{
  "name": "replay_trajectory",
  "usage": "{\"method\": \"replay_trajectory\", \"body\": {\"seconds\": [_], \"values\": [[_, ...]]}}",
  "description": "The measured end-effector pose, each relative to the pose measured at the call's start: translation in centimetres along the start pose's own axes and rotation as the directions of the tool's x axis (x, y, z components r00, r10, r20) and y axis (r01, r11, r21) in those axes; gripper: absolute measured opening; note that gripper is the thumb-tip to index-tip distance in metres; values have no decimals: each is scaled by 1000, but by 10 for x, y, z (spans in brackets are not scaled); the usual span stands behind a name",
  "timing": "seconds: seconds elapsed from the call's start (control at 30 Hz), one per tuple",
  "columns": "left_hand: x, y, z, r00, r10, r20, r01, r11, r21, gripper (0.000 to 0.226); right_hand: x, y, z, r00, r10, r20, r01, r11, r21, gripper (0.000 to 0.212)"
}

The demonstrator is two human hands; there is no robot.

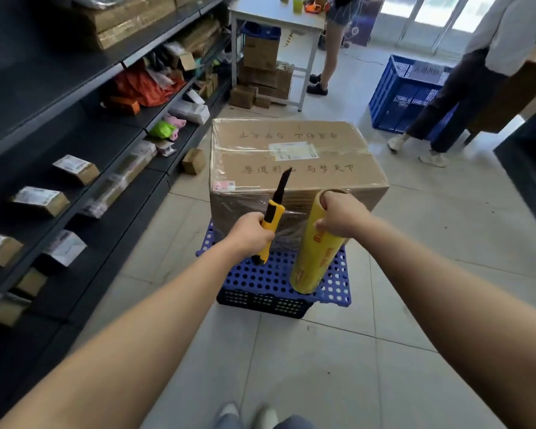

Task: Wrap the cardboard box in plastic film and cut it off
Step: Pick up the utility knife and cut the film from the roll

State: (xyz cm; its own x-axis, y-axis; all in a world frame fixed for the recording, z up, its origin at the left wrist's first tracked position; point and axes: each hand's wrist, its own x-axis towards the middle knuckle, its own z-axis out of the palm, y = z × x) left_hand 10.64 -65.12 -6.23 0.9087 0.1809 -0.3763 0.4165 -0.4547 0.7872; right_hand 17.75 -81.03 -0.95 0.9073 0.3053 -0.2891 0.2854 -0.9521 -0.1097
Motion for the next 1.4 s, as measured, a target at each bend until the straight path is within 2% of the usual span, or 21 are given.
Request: {"method": "replay_trajectory", "body": {"seconds": [0.13,0.17,0.23,0.27,0.37,0.43,0.53,0.67,0.73,0.87,1.0,1.07,1.2,1.4], "values": [[-3,-15,20,999,-45,24,45,999,4,7,2,10,10,1000,22,18,-22,999,-28,48],[-4,-19,23,998,-64,20,64,998,7,7,2,13,12,1000,19,17,-17,997,-69,42],[-4,-22,30,994,-105,7,105,994,20,9,4,21,15,999,-37,-3,36,980,-196,13],[-3,-23,34,992,-124,-3,124,992,25,12,6,24,15,998,-65,-12,60,965,-254,6],[0,-23,49,980,-192,-52,192,981,-8,17,14,32,12,989,-149,12,145,936,-319,9],[2,-20,64,966,-242,-94,237,970,-57,13,19,39,7,979,-202,29,200,921,-334,4],[7,-12,92,939,-305,-157,288,950,-123,9,26,52,0,954,-296,49,293,880,-374,28],[12,-1,127,902,-367,-226,330,925,-187,8,38,68,-5,914,-397,84,395,820,-414,21],[15,3,140,895,-375,-242,326,920,-218,10,44,75,-6,889,-447,98,441,782,-440,16],[24,11,158,897,-361,-257,306,924,-230,25,53,83,-6,868,-487,102,477,755,-450,20],[34,14,165,903,-310,-296,255,944,-208,17,62,86,-6,862,-491,123,488,743,-458,10],[34,16,167,901,-279,-331,238,958,-160,7,67,88,-5,863,-489,127,488,741,-460,9],[31,16,168,886,-246,-393,241,968,-62,5,71,89,-1,860,-493,133,497,744,-446,9],[31,17,167,902,-241,-358,289,953,86,28,71,87,-1,860,-491,135,498,754,-428,9]]}}
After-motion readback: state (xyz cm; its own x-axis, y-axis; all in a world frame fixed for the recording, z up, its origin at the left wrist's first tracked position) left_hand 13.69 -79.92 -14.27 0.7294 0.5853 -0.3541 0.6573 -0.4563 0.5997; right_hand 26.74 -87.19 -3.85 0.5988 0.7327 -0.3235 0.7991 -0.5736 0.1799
